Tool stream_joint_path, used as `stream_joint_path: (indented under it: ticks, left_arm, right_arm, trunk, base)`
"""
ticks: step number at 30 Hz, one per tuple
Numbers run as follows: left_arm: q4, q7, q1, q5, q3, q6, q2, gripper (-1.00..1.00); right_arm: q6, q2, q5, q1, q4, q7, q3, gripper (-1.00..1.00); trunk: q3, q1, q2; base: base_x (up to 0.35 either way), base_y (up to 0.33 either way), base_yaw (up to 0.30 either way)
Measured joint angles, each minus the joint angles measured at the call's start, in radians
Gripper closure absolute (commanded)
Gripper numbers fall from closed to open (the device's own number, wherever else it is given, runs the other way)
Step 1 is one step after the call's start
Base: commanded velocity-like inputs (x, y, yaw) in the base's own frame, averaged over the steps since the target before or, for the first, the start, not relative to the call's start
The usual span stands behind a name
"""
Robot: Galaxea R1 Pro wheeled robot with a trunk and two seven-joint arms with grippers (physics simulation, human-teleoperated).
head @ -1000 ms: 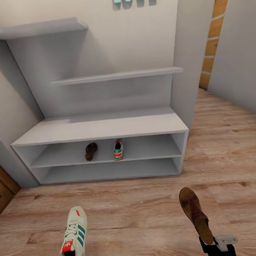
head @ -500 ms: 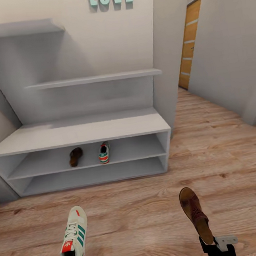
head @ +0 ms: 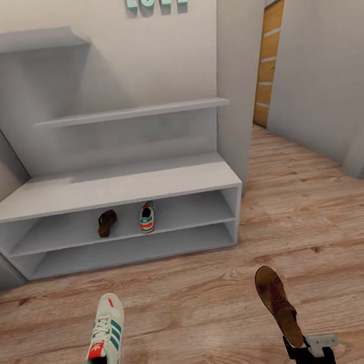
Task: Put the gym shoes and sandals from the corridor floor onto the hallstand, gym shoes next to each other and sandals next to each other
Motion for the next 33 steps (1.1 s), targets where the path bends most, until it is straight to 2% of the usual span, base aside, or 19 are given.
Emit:
stream_joint_path:
  ticks: [7, 10, 11, 12, 13, 14, 15, 16, 18, 19, 23, 29, 33]
  left_arm:
    - [-0.001, -0.003, -0.002, -0.011, -0.009, 0.006, -0.006, 1.0]
    - [-0.007, -0.005, -0.018, -0.025, -0.014, 0.074, -0.019, 1.0]
    - [-0.015, -0.007, -0.078, -0.093, -0.012, 0.26, -0.055, 1.0]
    - [-0.028, -0.006, -0.116, -0.104, -0.028, 0.294, -0.069, 1.0]
    - [-0.031, -0.005, -0.136, -0.117, -0.019, 0.329, -0.07, 1.0]
    - [-0.031, -0.004, -0.162, -0.131, -0.022, 0.363, -0.075, 1.0]
    - [-0.032, -0.004, -0.178, -0.136, -0.02, 0.381, -0.078, 1.0]
    - [-0.032, -0.004, -0.206, -0.144, -0.023, 0.416, -0.086, 1.0]
    - [-0.033, -0.005, -0.236, -0.151, -0.021, 0.455, -0.096, 1.0]
    - [-0.033, -0.005, -0.264, -0.157, -0.024, 0.495, -0.108, 1.0]
    - [-0.03, -0.004, -0.346, -0.193, -0.023, 0.611, -0.149, 1.0]
    - [-0.03, -0.001, -0.462, -0.238, -0.02, 0.759, -0.2, 1.0]
    - [-0.029, 0.001, -0.525, -0.247, -0.019, 0.843, -0.212, 1.0]
  right_arm:
    - [0.0, 0.0, -0.001, 0.0, -0.001, -0.002, -0.002, 1.0]
    - [0.001, -0.012, -0.003, 0.0, -0.003, -0.003, -0.009, 1.0]
    - [0.003, -0.042, 0.0, 0.0, -0.004, -0.002, -0.096, 1.0]
    - [0.004, -0.076, -0.018, 0.0, -0.005, -0.002, -0.147, 1.0]
    - [0.005, -0.083, -0.008, 0.0, -0.005, -0.001, -0.174, 1.0]
    - [0.006, -0.092, -0.008, 0.0, -0.006, 0.001, -0.218, 1.0]
    - [0.006, -0.095, -0.007, 0.0, -0.006, 0.001, -0.237, 1.0]
    - [0.006, -0.099, -0.007, 0.0, -0.007, 0.003, -0.272, 1.0]
    - [0.006, -0.103, -0.005, 0.0, -0.008, 0.003, -0.296, 1.0]
    - [0.007, -0.106, -0.005, 0.0, -0.008, 0.003, -0.315, 1.0]
    - [0.008, -0.111, -0.003, 0.0, -0.009, 0.002, -0.337, 1.0]
    - [0.009, -0.112, -0.003, 0.0, -0.009, 0.0, -0.345, 1.0]
    - [0.01, -0.111, -0.003, 0.0, -0.009, 0.0, -0.345, 1.0]
  trunk:
    - [0.0, 0.0, 0.0]
    - [0.0, 0.0, 0.0]
    - [0.0, 0.0, 0.0]
    - [0.0, 0.0, 0.0]
    - [0.0, 0.0, 0.0]
    - [0.0, 0.0, 0.0]
    - [0.0, 0.0, 0.0]
    - [0.0, 0.0, 0.0]
    - [0.0, 0.0, 0.0]
    - [0.0, 0.0, 0.0]
    - [0.0, 0.0, 0.0]
    - [0.0, 0.0, 0.0]
    - [0.0, 0.0, 0.0]
  base:
    - [0.0, 0.0, 0.0]
    - [0.0, 0.0, 0.0]
    - [0.0, 0.0, 0.0]
    - [0.0, 0.0, 0.0]
    - [0.0, 0.0, 0.0]
    - [0.0, 0.0, 0.0]
    - [0.0, 0.0, 0.0]
    - [0.0, 0.0, 0.0]
    - [0.0, 0.0, 0.0]
    - [0.0, 0.0, 0.0]
    - [0.0, 0.0, 0.0]
    - [0.0, 0.0, 0.0]
    - [0.0, 0.0, 0.0]
